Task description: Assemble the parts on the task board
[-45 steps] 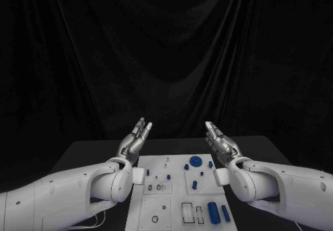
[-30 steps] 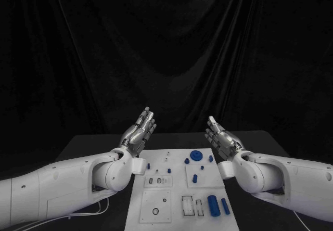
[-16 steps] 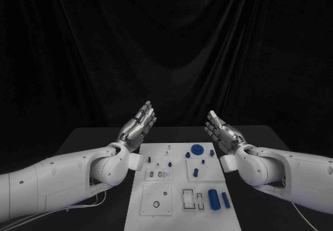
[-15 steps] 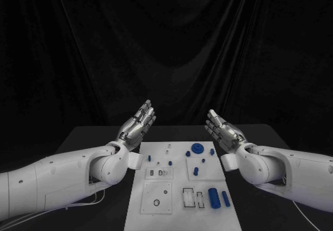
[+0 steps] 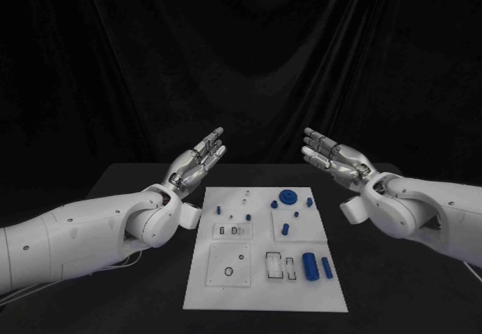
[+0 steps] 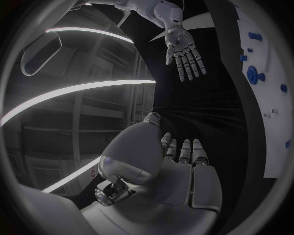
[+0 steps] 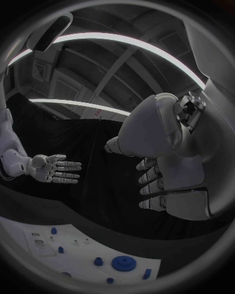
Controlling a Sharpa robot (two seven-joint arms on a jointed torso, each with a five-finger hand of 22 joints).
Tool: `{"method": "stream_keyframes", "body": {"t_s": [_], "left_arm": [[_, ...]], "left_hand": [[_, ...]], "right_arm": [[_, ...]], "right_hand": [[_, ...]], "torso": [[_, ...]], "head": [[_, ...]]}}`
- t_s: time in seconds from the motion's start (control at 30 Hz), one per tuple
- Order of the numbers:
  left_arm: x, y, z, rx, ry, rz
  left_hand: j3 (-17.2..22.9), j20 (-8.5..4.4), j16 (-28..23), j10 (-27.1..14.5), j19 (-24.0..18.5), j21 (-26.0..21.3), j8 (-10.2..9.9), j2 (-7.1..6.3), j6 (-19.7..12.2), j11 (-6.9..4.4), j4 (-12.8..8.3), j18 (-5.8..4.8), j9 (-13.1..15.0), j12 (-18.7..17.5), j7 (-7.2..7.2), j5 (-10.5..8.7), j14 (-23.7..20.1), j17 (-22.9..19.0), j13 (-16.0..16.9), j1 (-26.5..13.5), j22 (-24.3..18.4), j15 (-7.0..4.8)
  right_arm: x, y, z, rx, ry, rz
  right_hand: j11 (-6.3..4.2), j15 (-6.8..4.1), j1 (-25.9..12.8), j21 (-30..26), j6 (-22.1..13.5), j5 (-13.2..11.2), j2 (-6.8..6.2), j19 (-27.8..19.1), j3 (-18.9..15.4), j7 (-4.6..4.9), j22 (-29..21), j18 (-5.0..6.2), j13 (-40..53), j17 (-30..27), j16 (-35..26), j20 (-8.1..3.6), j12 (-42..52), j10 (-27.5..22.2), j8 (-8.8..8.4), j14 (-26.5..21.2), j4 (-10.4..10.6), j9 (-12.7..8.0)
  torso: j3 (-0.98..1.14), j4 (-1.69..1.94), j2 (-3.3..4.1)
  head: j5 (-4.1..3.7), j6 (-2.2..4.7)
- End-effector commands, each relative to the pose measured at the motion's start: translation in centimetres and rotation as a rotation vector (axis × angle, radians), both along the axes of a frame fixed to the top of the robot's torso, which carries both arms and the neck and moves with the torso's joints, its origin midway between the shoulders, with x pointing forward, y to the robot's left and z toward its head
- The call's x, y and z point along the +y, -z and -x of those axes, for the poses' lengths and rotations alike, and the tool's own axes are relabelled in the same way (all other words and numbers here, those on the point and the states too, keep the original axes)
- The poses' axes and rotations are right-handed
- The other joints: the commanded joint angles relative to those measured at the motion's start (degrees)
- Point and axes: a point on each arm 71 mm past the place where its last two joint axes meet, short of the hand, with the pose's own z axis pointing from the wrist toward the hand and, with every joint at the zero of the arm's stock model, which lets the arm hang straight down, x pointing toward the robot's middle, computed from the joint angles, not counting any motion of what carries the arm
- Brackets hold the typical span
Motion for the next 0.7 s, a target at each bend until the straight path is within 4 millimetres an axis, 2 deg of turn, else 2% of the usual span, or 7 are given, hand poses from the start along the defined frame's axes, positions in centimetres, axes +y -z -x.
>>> {"method": "stream_keyframes", "body": {"t_s": [0.03,0.1,0.17,0.23,0.33,0.4,0.7], "left_arm": [[0.0,-1.5,0.7,-0.197,0.029,0.009],[0.3,-1.7,1.0,-0.221,0.036,-0.012],[0.6,-1.9,1.2,-0.248,0.042,-0.037],[1.0,-2.1,1.4,-0.264,0.044,-0.054],[1.5,-2.3,1.6,-0.274,0.047,-0.069],[1.9,-2.5,1.7,-0.279,0.046,-0.077],[2.3,-3.1,1.5,-0.284,0.054,-0.09]], "left_hand": [[0.0,1.28,-0.4,0.0,0.0,-0.2,-0.1,-0.23,0.6,1.02,-0.1,0.0,0.1,-0.1,0.76,1.37,0.0,-0.1,0.0,1.5,-0.1,-3.48],[0.1,1.63,-0.4,0.0,0.0,-0.2,-0.1,-0.29,0.7,1.26,-0.2,0.1,0.1,-0.1,0.94,1.68,0.0,-0.1,0.0,1.9,-0.1,-3.23],[0.3,2.14,-0.4,0.2,0.0,-0.2,0.0,-0.52,1.0,1.5,-0.2,0.29,0.1,-0.1,1.09,2.07,0.0,-0.1,0.0,2.5,-0.1,-2.95],[0.6,2.89,-0.4,0.3,0.0,-0.2,0.0,-0.84,1.3,1.8,-0.3,0.59,0.1,-0.1,1.32,2.38,0.0,-0.1,0.1,3.5,-0.1,-2.52],[1.6,5.53,-0.4,0.4,0.0,-0.2,0.0,-1.22,1.3,2.57,-0.2,1.12,0.1,-0.1,2.0,2.33,0.0,-0.1,0.1,5.0,-0.1,-0.43],[1.6,6.21,-0.4,0.4,0.0,-0.2,0.0,-1.37,1.3,2.65,-0.2,1.16,0.1,0.0,2.03,2.02,0.0,-0.1,0.1,4.9,-0.1,0.23],[1.9,6.82,-0.4,0.4,0.0,-0.2,-0.1,-1.35,1.2,3.05,-0.4,1.28,0.1,0.0,2.3,2.37,0.0,-0.1,0.1,5.2,-0.1,0.62]], "right_arm": [[-0.2,-0.6,0.0,-0.066,-0.076,0.285],[-0.6,-1.3,-0.2,-0.117,-0.064,0.383],[-0.8,-2.1,-0.4,-0.169,-0.049,0.499],[-0.8,-3.0,-0.7,-0.233,-0.038,0.637],[-0.5,-4.1,-1.2,-0.319,-0.034,0.809],[-0.2,-4.7,-1.4,-0.367,-0.036,0.927],[1.5,-5.5,-2.1,-0.529,-0.081,1.248]], "right_hand": [[1.18,0.99,2.9,1.0,1.7,1.3,-0.11,1.5,0.6,2.17,0.5,1.4,-0.1,-0.1,-0.2,1.24,-0.3,0.0,0.63,0.0,-1.8,0.4],[2.14,1.92,5.6,2.9,3.9,2.5,-0.32,5.6,1.5,3.52,1.4,1.74,0.4,0.3,0.3,2.4,0.3,1.2,1.01,1.2,-4.1,0.7],[3.7,3.28,6.6,6.3,7.1,1.7,-0.96,13.9,2.1,4.46,3.0,2.11,1.5,2.2,3.1,4.07,1.5,4.9,1.66,9.4,-4.9,1.1],[4.97,3.6,7.3,10.2,9.7,2.1,-1.85,26.8,3.4,5.29,4.3,2.29,2.1,4.1,6.1,4.65,1.7,8.3,1.72,23.9,-6.5,1.2],[6.55,3.47,8.2,14.0,15.6,-3.0,-2.6,43.0,6.8,6.39,5.3,2.66,3.7,7.2,10.8,4.75,3.2,17.6,2.49,46.0,-8.4,1.9],[6.73,0.19,8.7,16.3,20.6,-5.1,-3.65,52.0,9.3,6.74,5.9,2.95,4.6,9.0,13.8,1.8,4.3,25.1,3.22,56.2,-9.8,2.4],[4.36,-4.47,8.2,17.4,34.9,-9.1,-6.73,66.8,15.3,6.57,6.0,2.91,5.5,13.3,15.1,-3.3,4.0,42.7,3.89,72.3,-14.5,3.5]], "torso": [[0.03,0.01,0.48],[0.08,0.21,1.1],[0.13,0.31,1.51],[0.13,0.49,2.14],[0.05,0.87,2.95],[-0.06,1.39,3.63],[-0.43,2.96,6.55]], "head": [[0.88,-1.28],[1.11,-1.31],[1.22,-1.91],[1.15,-2.23],[0.98,-2.38],[0.75,-2.48],[-0.66,-1.31]]}}
